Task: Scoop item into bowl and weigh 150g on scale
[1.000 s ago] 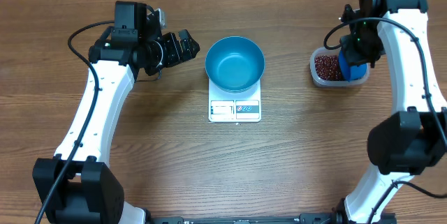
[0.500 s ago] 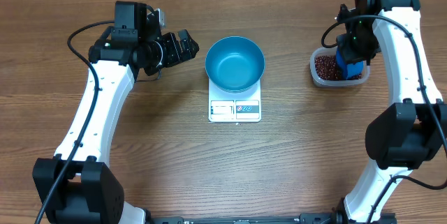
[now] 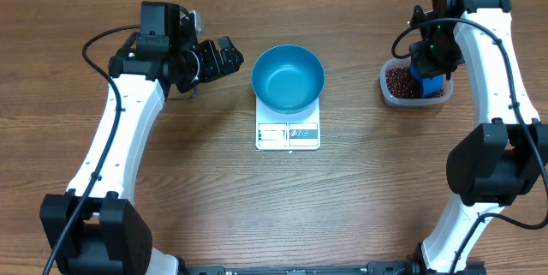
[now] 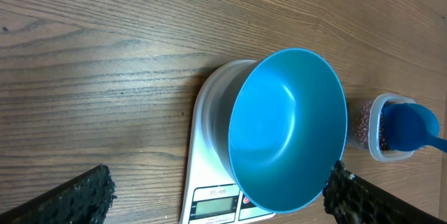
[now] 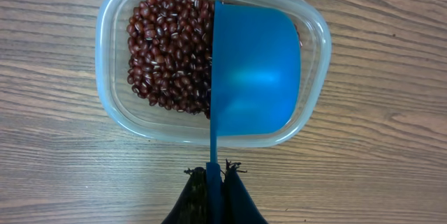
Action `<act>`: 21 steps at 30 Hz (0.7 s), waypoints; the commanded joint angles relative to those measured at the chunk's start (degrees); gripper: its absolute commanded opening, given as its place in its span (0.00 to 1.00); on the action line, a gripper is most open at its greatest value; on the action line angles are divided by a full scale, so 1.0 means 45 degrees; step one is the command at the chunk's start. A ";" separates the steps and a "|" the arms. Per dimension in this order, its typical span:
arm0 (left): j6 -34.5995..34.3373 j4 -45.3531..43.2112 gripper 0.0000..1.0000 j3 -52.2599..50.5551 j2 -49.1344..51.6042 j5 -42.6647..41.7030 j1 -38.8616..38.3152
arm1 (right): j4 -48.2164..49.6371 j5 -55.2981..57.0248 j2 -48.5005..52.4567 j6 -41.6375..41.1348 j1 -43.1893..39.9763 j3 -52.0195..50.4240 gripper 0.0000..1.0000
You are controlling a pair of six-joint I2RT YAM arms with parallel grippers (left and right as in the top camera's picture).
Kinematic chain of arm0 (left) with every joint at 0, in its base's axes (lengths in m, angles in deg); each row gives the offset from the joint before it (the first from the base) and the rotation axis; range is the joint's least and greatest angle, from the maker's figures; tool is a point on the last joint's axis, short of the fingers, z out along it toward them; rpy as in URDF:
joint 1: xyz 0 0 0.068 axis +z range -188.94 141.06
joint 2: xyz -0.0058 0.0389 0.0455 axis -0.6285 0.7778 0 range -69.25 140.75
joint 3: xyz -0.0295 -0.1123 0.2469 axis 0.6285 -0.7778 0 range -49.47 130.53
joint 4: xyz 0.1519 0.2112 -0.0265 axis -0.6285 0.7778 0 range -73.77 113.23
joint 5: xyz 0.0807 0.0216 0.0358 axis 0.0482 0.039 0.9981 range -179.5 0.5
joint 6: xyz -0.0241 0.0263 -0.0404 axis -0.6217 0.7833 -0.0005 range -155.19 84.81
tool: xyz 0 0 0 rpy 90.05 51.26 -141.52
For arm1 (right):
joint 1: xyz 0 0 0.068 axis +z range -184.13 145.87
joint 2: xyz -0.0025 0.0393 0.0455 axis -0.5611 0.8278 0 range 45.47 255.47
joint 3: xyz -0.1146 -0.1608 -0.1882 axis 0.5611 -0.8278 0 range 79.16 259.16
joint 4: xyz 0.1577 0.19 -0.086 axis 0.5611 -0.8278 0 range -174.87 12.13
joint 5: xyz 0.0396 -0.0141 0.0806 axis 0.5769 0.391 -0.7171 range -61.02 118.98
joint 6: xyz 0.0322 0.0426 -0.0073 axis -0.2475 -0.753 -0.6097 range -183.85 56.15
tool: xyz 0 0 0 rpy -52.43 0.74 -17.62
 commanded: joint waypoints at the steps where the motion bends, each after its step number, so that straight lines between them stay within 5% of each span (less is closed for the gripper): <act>1: 0.0243 0.0039 1.00 0.0189 -0.0262 0.0117 -0.0015 | 0.0301 -0.0243 0.0495 0.0000 -0.0015 -0.0010 0.04; 16: 0.0243 0.0034 1.00 0.0189 -0.0262 0.0117 -0.0015 | 0.1171 -0.0262 0.0617 -0.0005 -0.0034 -0.1025 0.04; 21: 0.0243 0.0039 1.00 0.0189 -0.0262 0.0117 -0.0015 | 0.1413 0.0471 0.0617 -0.0165 -0.0034 -0.1248 0.12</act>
